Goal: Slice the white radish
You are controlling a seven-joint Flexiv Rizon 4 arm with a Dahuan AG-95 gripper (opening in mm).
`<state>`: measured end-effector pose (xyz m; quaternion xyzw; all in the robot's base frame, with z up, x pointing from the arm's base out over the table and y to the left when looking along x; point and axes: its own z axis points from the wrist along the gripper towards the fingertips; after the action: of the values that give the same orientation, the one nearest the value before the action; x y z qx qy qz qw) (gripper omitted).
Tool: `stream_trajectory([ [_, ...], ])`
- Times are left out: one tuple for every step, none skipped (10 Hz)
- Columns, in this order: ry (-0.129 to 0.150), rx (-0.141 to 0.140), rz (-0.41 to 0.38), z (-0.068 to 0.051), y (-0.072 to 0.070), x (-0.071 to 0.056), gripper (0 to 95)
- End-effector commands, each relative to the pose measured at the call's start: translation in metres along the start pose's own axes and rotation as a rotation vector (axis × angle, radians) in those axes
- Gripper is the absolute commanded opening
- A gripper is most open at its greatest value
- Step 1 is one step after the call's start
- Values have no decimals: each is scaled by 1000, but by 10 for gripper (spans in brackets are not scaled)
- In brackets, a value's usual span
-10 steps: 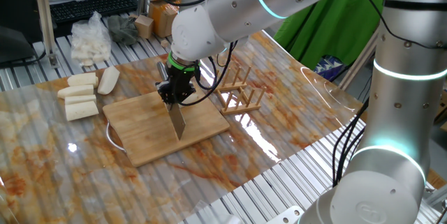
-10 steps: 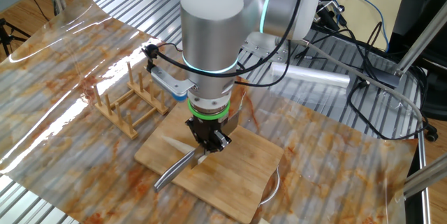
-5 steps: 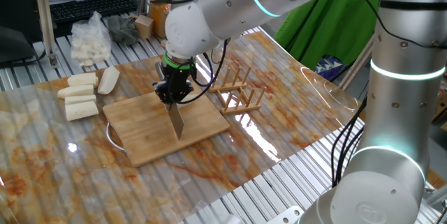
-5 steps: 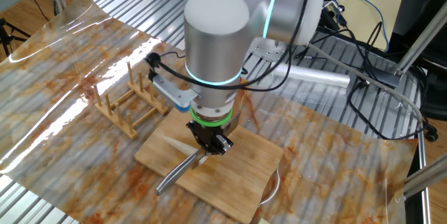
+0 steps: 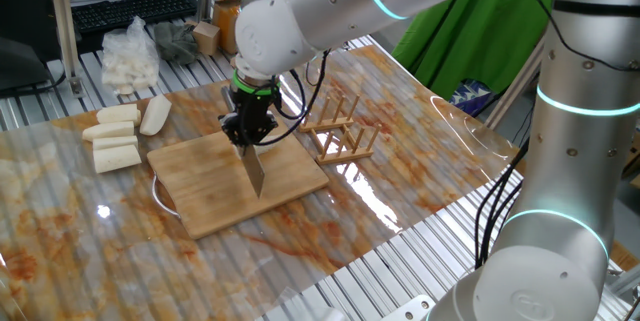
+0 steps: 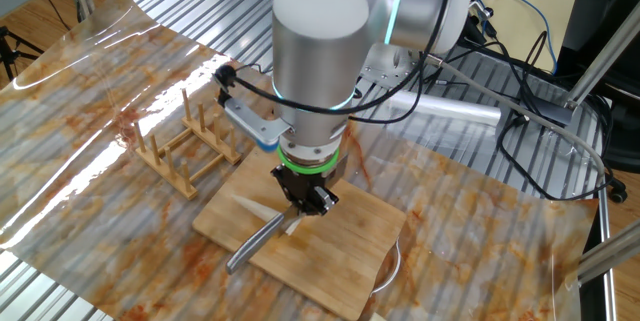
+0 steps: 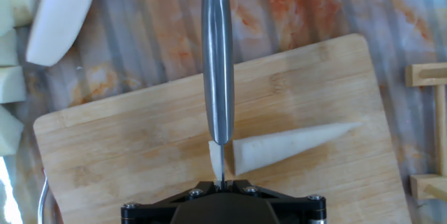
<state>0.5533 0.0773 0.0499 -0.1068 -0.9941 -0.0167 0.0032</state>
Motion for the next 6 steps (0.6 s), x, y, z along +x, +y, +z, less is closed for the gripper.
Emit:
stream_trajectory([
  [7, -4, 1, -2, 0, 0, 0],
  [7, -9, 11, -5, 2, 1, 0],
  [10, -6, 12, -9, 4, 2, 0],
  [11, -4, 12, -11, 5, 2, 0],
  [13, 2, 8, -14, 4, 2, 0],
  [12, 6, 4, -15, 4, 2, 0],
])
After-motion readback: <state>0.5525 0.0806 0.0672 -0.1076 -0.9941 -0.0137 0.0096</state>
